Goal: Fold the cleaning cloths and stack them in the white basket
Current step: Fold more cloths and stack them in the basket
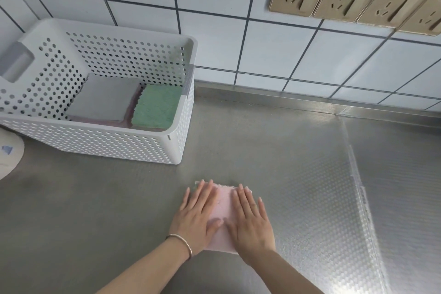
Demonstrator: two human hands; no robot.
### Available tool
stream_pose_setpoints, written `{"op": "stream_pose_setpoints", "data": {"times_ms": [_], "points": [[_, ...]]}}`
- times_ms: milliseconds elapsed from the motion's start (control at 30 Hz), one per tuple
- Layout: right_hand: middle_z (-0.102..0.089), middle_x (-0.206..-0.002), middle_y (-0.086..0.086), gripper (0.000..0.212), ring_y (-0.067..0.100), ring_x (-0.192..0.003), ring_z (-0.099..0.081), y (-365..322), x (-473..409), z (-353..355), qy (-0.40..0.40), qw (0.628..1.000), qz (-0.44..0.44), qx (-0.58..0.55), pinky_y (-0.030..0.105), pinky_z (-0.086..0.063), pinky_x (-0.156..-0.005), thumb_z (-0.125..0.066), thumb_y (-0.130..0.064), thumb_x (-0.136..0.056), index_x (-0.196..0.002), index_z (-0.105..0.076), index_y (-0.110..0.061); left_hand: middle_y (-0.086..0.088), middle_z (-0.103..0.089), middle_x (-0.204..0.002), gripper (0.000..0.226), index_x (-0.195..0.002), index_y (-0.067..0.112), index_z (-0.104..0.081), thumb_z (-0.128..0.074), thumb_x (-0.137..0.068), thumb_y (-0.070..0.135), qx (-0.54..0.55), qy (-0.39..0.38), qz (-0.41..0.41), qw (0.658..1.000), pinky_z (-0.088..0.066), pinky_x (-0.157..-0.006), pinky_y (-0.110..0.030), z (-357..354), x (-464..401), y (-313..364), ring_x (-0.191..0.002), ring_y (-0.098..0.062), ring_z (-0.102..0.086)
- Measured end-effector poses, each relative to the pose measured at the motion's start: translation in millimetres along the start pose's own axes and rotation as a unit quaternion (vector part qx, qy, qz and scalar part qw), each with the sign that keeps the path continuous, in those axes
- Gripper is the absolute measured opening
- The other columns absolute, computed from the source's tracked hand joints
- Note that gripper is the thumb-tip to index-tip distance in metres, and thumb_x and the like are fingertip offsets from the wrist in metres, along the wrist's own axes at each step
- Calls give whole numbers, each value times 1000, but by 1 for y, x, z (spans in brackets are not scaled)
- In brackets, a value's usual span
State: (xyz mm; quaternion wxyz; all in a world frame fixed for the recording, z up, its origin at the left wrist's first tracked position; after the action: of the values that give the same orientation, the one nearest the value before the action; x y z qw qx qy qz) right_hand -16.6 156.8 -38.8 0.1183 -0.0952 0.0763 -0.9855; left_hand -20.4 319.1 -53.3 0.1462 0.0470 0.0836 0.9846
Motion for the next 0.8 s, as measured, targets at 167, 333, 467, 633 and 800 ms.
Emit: {"op": "stream_pose_setpoints", "data": {"times_ms": [167,333,467,633,800], "points": [[-33,-150,5,63,12,-144,1,3,-2,-7,6,1000,9,11,38,-13,-111,-10,-51,-98,-143,-28,-10,-8,-30,-150,69,-143,16,-26,-35,-86,53,21,6,12,1000,-21,-107,-44,-2,0,-2,-139,-24,-24],[-29,-151,6,65,16,-142,-10,5,-3,-8,-5,1000,18,6,39,-16,-110,-10,-52,-97,-144,-26,-10,-9,-28,-151,71,-144,16,-27,-37,-85,55,23,-13,22,999,-20,-108,-46,-1,-3,0,-140,-24,-22],[-26,-152,7,65,16,-144,-5,5,-4,-9,-12,1000,18,23,35,-11,-112,-9,-50,-97,-145,-23,-8,-9,-33,-149,71,-141,15,-31,-36,-83,55,-1,-31,41,999,-19,-108,-46,-1,-7,3,-138,-23,-25],[-58,-128,8,58,24,-118,-54,1,-4,7,43,998,-35,-7,36,-39,-97,-56,-39,-75,-123,-57,-7,-6,-45,-137,60,-128,20,-48,-49,-72,40,112,21,123,986,-34,-105,-42,10,-1,-6,-121,-25,-44],[-52,-125,2,51,21,-111,-51,4,14,30,-12,888,-369,-275,32,-44,-84,-55,-25,-83,-132,-44,-13,-3,-57,-109,41,-116,13,-54,-61,-76,10,419,17,386,822,-45,-84,-29,32,11,-13,-97,-22,-58]]}}
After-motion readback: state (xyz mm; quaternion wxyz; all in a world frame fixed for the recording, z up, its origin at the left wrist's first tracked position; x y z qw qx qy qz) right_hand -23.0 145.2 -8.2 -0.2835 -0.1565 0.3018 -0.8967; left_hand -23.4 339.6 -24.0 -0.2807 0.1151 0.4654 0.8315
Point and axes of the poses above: each hand's wrist, its own x-axis away from the middle knuckle, its own z-axis out of the back of the hand, y = z × x, the point moved 2 cm from there along -x, towards the middle knuckle
